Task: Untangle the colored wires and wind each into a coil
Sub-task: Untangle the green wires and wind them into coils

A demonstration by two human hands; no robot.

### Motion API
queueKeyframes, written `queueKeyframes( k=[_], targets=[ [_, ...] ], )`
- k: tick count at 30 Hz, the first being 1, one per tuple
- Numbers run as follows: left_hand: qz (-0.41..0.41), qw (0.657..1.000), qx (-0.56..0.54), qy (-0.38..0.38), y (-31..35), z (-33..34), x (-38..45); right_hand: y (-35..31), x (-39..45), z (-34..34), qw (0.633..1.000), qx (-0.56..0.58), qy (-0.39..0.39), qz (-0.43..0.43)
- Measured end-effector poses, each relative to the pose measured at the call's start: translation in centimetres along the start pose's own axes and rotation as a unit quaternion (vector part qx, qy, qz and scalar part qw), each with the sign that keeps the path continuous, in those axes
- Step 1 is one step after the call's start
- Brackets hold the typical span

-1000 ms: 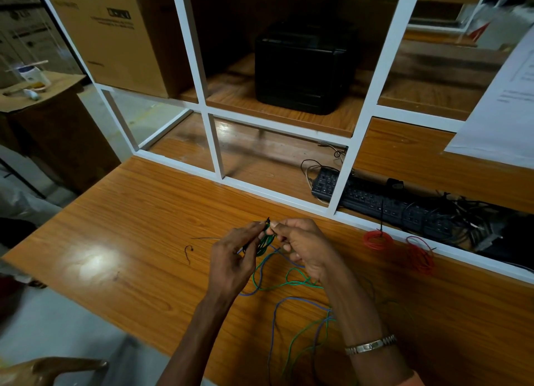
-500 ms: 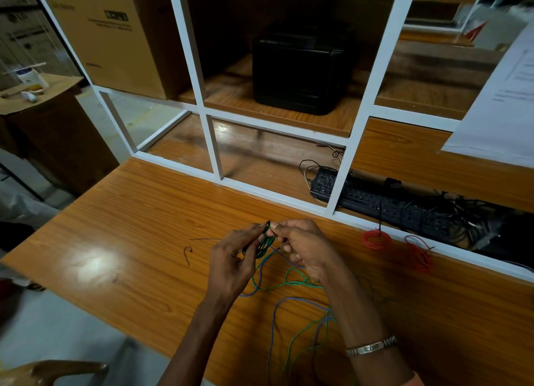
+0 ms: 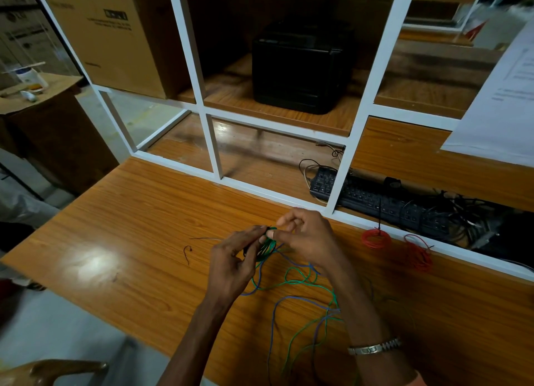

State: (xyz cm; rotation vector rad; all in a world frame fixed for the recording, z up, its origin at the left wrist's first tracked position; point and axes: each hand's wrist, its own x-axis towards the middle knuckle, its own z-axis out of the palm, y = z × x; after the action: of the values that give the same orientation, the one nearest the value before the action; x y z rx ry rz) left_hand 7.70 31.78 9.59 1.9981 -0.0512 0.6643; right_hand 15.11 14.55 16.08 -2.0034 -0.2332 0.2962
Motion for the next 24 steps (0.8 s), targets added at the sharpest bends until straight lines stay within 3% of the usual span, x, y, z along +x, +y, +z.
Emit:
queueKeyframes(
  k=[7,13,16,24],
  targets=[
    [-0.04,0.996,-0.074,-0.024,1.2,-0.5,0.1,0.0,0.0,-0.6,0.994,0.036,-0.005,-0.105],
    [-0.083,0.984,-0.092,-0.129,0.9,-0.7,-0.2,-0.2,-0.1,-1.7,0.989,0.123,0.026,-0.08],
    [-0.14,0.975,-0.134,-0.111,0.9,-0.9,-0.4,-0.2,0.0,-1.8,0.986,0.142,0.039,-0.077],
    [-0.152,0.962,-0.199,-0.11,2.0,-0.9,1.0,0.1,1.0,-1.5,0.965,0.189,0.164,-0.078]
  ],
)
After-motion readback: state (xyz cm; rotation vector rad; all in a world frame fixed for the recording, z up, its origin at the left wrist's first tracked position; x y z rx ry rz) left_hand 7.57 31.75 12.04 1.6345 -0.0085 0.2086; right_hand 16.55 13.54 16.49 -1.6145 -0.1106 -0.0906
